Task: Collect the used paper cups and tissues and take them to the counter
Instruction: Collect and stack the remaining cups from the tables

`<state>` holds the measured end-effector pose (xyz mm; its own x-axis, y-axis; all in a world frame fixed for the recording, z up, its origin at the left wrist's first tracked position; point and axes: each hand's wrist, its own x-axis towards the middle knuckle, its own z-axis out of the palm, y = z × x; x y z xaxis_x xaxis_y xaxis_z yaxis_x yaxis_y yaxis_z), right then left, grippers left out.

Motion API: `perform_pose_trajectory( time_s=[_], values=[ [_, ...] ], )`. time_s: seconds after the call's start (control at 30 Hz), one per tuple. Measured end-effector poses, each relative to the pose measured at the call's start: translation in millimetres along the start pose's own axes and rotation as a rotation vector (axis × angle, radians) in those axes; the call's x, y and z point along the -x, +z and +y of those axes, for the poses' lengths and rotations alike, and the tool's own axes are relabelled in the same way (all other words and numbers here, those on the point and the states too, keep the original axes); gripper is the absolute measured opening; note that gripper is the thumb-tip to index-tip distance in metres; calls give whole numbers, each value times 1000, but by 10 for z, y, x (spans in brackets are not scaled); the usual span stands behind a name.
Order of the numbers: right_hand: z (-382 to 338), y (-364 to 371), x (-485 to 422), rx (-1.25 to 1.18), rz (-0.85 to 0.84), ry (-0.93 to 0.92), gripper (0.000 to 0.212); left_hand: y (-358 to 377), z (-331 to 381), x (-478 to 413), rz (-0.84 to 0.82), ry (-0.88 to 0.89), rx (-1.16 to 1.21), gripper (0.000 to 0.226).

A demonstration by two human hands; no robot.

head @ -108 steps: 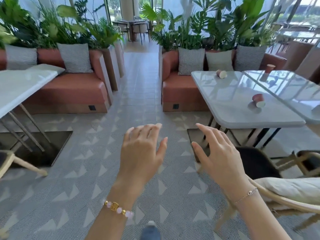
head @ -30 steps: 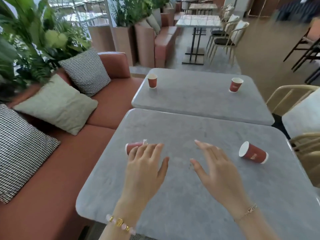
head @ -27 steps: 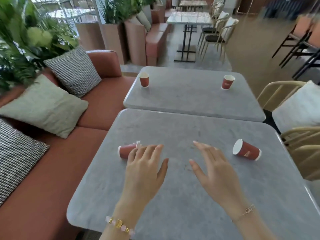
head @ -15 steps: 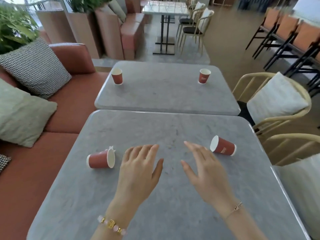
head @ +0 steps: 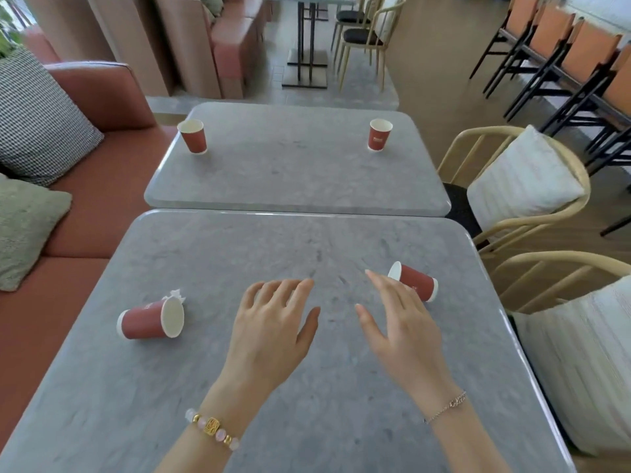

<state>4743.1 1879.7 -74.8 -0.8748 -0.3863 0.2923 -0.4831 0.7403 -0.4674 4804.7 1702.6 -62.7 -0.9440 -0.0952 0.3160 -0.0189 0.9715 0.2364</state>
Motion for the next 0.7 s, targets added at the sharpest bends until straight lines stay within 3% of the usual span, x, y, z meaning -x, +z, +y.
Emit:
perform_pose_trajectory(
  time_s=[0.47, 0.7],
  values=[
    [859, 229, -197, -42, -53, 112, 46, 444, 294, -393, -82, 13, -3, 41],
    [1541, 409, -508, 194, -299, 72, 76, 558, 280, -459, -92, -7, -30, 40]
  ],
)
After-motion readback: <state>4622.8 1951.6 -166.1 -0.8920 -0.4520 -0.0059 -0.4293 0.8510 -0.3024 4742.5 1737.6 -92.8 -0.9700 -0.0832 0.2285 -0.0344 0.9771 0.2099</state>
